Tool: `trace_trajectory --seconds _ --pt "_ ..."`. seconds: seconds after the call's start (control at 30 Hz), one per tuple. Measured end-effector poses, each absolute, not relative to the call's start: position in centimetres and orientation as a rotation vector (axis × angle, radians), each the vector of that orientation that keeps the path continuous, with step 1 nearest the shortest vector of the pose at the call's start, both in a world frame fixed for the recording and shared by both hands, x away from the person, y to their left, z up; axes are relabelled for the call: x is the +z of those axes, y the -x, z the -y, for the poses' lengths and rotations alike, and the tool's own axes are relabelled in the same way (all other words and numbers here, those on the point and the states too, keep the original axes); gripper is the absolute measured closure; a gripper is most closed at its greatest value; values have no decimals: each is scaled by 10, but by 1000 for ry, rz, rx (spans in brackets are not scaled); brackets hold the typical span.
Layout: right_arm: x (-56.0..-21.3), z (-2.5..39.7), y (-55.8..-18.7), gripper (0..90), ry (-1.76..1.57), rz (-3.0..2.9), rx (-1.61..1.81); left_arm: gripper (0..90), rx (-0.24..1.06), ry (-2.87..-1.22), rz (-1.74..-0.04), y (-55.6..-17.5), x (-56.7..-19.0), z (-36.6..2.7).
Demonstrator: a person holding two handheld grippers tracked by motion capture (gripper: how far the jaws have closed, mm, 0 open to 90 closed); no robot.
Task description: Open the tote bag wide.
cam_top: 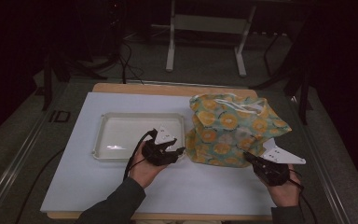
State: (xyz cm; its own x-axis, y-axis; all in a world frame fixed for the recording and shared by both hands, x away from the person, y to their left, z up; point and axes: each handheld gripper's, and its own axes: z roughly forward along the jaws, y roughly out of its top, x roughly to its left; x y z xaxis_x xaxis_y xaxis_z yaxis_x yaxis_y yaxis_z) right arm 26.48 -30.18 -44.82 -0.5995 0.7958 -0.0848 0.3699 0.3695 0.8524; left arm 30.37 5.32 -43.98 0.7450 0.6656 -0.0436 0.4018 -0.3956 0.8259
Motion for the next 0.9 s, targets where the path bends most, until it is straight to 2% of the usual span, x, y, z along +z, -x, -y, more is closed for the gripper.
trace_trajectory --seconds 0.47,0.73,0.8,0.9 --pt "-459 299 -270 900 -1025 -2182 1105 531 317 -1958 -749 -312 -407 -22" --pt "-464 300 -271 900 -1024 -2200 1095 525 307 -1972 -751 -317 -399 -2" --pt "-464 300 -271 900 -1022 -2204 1091 541 319 -1975 -755 -318 -399 2" --pt "-466 299 -271 900 -1018 -2215 1081 644 358 -2003 -774 -318 -402 7"
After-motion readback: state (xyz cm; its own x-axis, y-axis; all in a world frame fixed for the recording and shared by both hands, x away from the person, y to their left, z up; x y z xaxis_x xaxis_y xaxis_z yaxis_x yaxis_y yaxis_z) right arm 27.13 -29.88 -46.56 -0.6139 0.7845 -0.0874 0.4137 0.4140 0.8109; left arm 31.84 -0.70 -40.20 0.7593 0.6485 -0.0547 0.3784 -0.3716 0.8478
